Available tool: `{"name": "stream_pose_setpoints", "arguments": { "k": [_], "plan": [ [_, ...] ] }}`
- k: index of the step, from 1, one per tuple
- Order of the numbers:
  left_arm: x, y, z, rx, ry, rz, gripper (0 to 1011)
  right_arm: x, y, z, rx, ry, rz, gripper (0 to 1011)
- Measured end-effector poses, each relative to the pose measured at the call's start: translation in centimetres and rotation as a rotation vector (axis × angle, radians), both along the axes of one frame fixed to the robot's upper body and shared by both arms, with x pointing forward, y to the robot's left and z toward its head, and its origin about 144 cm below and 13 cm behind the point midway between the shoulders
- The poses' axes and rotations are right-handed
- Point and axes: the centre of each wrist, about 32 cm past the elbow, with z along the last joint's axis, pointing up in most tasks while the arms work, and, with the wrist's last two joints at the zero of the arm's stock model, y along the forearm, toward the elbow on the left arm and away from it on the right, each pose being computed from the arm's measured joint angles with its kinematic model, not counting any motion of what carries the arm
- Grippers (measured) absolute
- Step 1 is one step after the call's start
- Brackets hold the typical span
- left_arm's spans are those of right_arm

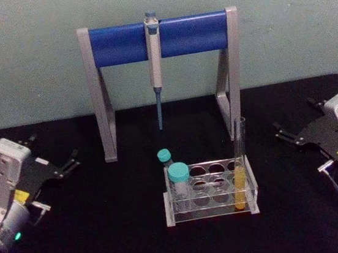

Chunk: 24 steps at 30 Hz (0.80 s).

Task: Pick up the test tube from the test tube rack, shake it, then place it back into the test tube rack.

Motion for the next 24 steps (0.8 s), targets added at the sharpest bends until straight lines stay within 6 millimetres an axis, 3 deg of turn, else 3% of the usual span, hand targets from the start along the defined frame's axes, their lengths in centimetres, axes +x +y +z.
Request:
{"name": "stream_pose_setpoints", "arguments": {
  "k": [24],
  "plan": [
    [0.00, 0.00, 0.00, 0.000, 0.000, 0.000, 1001, 0.00, 0.00, 0.00, 0.000, 0.000, 0.000, 1000]
  ]
}}
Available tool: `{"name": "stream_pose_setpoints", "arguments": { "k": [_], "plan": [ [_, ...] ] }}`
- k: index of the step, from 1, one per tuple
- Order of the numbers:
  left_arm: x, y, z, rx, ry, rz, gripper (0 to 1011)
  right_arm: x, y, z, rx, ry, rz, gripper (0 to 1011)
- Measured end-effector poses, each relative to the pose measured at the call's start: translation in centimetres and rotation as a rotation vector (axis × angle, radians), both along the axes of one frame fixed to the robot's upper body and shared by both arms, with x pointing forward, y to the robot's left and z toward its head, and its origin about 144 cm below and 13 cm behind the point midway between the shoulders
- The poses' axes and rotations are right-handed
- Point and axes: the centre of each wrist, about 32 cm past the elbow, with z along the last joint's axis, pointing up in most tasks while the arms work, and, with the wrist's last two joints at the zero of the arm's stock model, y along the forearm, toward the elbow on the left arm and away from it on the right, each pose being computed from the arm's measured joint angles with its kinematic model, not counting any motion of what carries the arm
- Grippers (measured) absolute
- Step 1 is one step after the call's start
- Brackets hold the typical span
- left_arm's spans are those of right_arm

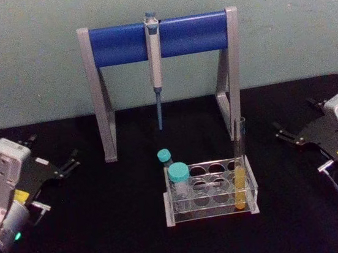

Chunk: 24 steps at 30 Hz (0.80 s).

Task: Pick up the test tube from the test tube rack, shake it, then place it back into the test tube rack.

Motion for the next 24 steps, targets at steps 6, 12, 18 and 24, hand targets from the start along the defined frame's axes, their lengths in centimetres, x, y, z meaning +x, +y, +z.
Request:
{"name": "stream_pose_setpoints", "arguments": {
  "k": [6, 12, 18, 24],
  "plan": [
    [0.00, 0.00, 0.00, 0.000, 0.000, 0.000, 1001, 0.00, 0.00, 0.00, 0.000, 0.000, 0.000, 1000],
    [0.00, 0.00, 0.00, 0.000, 0.000, 0.000, 1002, 0.00, 0.00, 0.00, 0.000, 0.000, 0.000, 1000],
    [0.00, 0.00, 0.00, 0.000, 0.000, 0.000, 1001, 0.00, 0.00, 0.00, 0.000, 0.000, 0.000, 1000],
    [0.00, 0.00, 0.00, 0.000, 0.000, 0.000, 1001, 0.00, 0.00, 0.00, 0.000, 0.000, 0.000, 1000]
  ]
}}
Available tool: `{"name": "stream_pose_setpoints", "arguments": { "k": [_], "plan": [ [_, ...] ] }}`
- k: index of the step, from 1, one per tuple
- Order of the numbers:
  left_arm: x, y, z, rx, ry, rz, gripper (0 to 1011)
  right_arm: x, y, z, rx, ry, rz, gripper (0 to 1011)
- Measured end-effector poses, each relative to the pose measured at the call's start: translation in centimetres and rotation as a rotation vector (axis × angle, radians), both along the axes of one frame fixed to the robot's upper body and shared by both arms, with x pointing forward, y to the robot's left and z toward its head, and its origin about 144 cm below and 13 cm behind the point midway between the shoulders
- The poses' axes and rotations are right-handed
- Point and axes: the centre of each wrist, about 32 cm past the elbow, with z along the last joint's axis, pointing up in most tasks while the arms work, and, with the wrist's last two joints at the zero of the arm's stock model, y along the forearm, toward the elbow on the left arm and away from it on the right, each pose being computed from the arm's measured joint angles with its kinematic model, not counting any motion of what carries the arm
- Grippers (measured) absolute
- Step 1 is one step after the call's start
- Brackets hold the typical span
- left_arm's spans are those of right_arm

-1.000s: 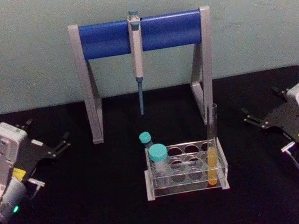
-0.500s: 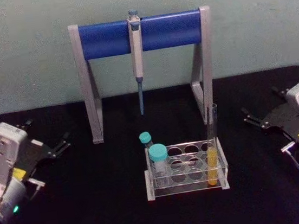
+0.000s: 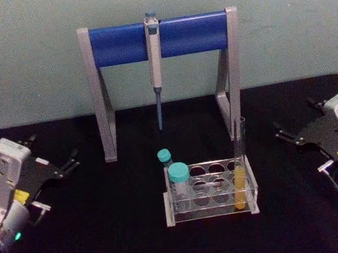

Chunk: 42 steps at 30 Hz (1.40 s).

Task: Pick up the test tube from the test tube rack, shake it, then place it back into the test tube rack.

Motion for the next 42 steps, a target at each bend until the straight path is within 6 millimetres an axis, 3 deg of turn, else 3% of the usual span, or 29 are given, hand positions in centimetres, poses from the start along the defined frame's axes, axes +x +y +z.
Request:
{"name": "stream_pose_setpoints", "arguments": {
  "k": [23, 42],
  "plan": [
    [0.0, 0.0, 0.0, 0.000, 0.000, 0.000, 1001, -0.3, -1.0, 0.2, 0.059, -0.013, 0.022, 1000],
    [0.0, 0.0, 0.0, 0.000, 0.000, 0.000, 1001, -3.0, -3.5, 0.1, 0.178, -0.044, 0.218, 1000]
  ]
}}
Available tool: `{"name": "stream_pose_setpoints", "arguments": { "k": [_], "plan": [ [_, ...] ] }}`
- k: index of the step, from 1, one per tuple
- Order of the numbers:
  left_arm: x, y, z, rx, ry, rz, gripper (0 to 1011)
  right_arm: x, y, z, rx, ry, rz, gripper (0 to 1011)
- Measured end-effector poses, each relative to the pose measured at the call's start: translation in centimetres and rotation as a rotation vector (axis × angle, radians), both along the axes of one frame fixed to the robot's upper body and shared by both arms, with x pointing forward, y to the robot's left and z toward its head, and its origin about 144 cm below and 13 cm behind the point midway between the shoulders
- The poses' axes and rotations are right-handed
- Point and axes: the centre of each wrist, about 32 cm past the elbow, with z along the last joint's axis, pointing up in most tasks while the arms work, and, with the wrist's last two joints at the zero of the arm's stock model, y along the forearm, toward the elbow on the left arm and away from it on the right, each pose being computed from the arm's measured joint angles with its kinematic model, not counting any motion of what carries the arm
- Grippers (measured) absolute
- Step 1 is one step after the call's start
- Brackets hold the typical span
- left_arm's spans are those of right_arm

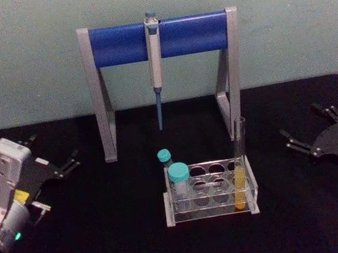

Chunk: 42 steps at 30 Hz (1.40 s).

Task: Pick up the test tube from the test tube rack, shake it, then place it back into the test tube rack.

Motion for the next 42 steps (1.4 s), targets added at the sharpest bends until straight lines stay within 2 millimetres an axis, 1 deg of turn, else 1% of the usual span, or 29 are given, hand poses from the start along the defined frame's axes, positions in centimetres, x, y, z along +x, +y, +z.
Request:
{"name": "stream_pose_setpoints", "arguments": {
  "k": [8, 13, 18, 24, 29, 42],
  "plan": [
    [0.0, 0.0, 0.0, 0.000, 0.000, 0.000, 1001, -0.7, -0.2, 0.1, 0.009, 0.006, 0.104, 1000],
    [0.0, 0.0, 0.0, 0.000, 0.000, 0.000, 1001, -0.7, 0.1, -0.1, 0.015, 0.026, 0.183, 1000],
    [0.0, 0.0, 0.0, 0.000, 0.000, 0.000, 1002, -0.4, 0.7, -0.3, 0.043, 0.045, 0.249, 1000],
    [0.0, 0.0, 0.0, 0.000, 0.000, 0.000, 1001, 0.6, 1.5, -0.4, 0.105, 0.091, 0.300, 1000],
    [0.0, 0.0, 0.0, 0.000, 0.000, 0.000, 1001, 1.8, 1.8, -0.3, 0.201, 0.152, 0.332, 1000],
    [0.0, 0.0, 0.0, 0.000, 0.000, 0.000, 1001, 4.0, 1.6, 0.0, 0.355, 0.286, 0.396, 1000]
  ]
}}
